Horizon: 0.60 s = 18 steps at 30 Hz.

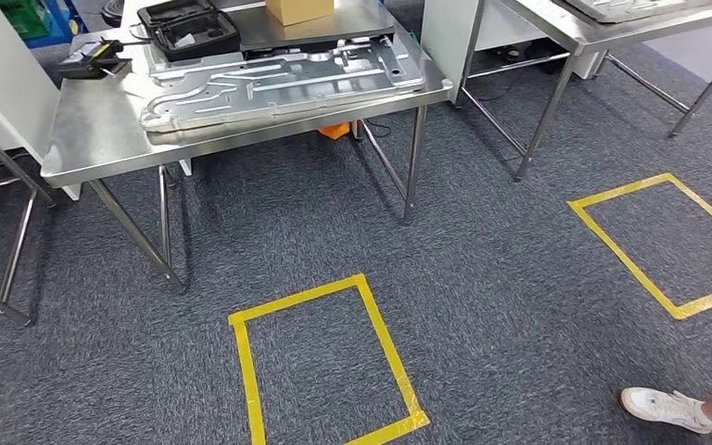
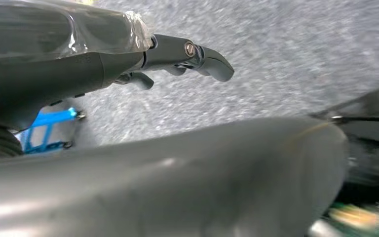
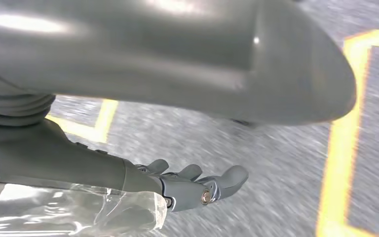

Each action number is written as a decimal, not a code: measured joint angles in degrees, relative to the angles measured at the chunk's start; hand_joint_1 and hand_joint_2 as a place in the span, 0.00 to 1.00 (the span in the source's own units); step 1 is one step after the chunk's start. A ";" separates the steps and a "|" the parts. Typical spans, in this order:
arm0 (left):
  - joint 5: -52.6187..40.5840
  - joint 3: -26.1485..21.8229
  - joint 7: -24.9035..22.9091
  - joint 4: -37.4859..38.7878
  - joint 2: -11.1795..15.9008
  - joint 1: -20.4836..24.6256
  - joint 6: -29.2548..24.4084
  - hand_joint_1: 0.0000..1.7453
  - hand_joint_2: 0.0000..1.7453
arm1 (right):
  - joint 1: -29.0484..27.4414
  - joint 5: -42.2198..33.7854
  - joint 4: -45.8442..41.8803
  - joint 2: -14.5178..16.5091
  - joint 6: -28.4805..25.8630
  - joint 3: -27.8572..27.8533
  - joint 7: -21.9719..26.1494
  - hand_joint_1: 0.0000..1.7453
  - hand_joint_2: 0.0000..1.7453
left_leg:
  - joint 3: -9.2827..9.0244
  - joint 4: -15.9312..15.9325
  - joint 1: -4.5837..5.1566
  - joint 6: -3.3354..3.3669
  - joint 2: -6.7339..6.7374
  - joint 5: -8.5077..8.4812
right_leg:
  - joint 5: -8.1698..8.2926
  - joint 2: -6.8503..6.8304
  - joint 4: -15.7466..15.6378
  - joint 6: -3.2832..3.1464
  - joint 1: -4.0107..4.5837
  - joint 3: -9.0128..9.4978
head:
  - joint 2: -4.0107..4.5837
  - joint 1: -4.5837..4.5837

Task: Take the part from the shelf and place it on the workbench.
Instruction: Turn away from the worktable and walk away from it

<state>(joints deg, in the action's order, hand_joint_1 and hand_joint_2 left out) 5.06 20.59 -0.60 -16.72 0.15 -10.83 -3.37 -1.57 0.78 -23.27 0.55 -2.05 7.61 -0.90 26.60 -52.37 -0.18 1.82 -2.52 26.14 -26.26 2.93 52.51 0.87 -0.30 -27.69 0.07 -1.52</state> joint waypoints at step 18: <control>-4.80 -14.81 0.64 -7.39 0.09 5.80 2.88 0.00 0.00 | -9.47 -0.69 2.78 -0.91 1.87 -4.45 0.69 0.00 0.00 | -0.08 0.22 0.22 -0.36 8.90 0.86 | -0.36 -5.24 1.19 0.53 -0.25 -0.81 | 0.00 -0.26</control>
<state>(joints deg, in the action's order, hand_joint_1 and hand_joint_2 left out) 0.26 5.78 0.04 -24.10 0.25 -5.03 -0.48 -11.03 0.09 -20.49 -0.36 -0.18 3.16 -0.20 26.52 -52.15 0.04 1.47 6.38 27.00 -26.62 -2.32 53.71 1.39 -0.55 -28.50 0.07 -1.78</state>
